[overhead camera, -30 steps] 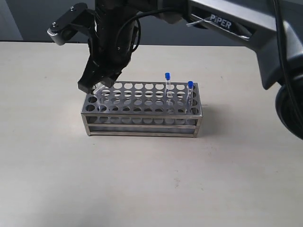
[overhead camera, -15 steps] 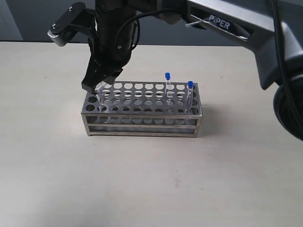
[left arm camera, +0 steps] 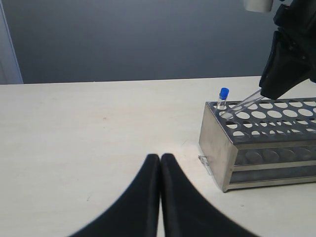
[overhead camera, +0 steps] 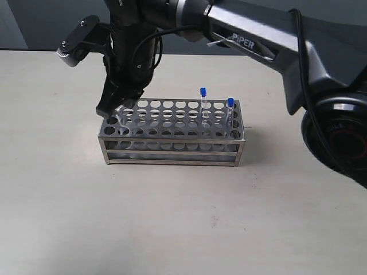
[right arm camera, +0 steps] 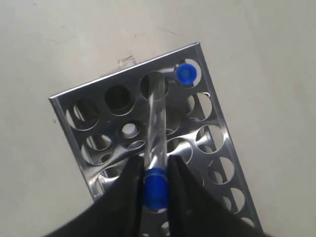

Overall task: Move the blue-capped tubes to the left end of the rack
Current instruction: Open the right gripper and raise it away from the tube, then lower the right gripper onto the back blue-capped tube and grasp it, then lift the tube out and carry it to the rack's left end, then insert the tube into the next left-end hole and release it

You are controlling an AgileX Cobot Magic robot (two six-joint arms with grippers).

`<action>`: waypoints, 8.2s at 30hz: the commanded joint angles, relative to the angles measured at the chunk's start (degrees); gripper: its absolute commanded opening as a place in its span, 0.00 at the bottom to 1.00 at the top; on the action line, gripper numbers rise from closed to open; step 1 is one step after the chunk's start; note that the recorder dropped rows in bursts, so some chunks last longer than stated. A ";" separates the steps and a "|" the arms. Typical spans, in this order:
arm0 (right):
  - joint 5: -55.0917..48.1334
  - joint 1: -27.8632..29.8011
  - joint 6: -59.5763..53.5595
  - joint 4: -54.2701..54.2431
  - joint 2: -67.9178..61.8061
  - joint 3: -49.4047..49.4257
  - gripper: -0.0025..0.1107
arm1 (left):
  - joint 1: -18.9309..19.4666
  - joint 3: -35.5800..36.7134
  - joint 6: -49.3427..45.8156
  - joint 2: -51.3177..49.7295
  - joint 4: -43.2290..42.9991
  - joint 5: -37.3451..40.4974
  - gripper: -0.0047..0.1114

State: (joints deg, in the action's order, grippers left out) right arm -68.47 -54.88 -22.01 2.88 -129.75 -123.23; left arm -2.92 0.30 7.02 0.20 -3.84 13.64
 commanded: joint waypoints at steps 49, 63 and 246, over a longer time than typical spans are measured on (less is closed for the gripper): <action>12.55 1.16 0.15 -6.25 -3.15 -0.44 0.17 | -0.62 -0.30 0.04 -0.20 -0.06 -0.40 0.05; 2.11 1.16 6.41 -2.88 6.24 -0.44 0.37 | -0.62 -0.30 0.04 -0.20 -0.06 -0.40 0.05; -1.29 2.25 2.28 -15.16 -5.83 -9.35 0.34 | -0.62 -0.30 0.04 -0.20 -0.06 -0.40 0.05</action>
State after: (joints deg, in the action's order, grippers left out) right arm -68.60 -52.74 -20.78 -12.13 -135.70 -132.12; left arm -2.92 0.30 7.02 0.20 -3.84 13.64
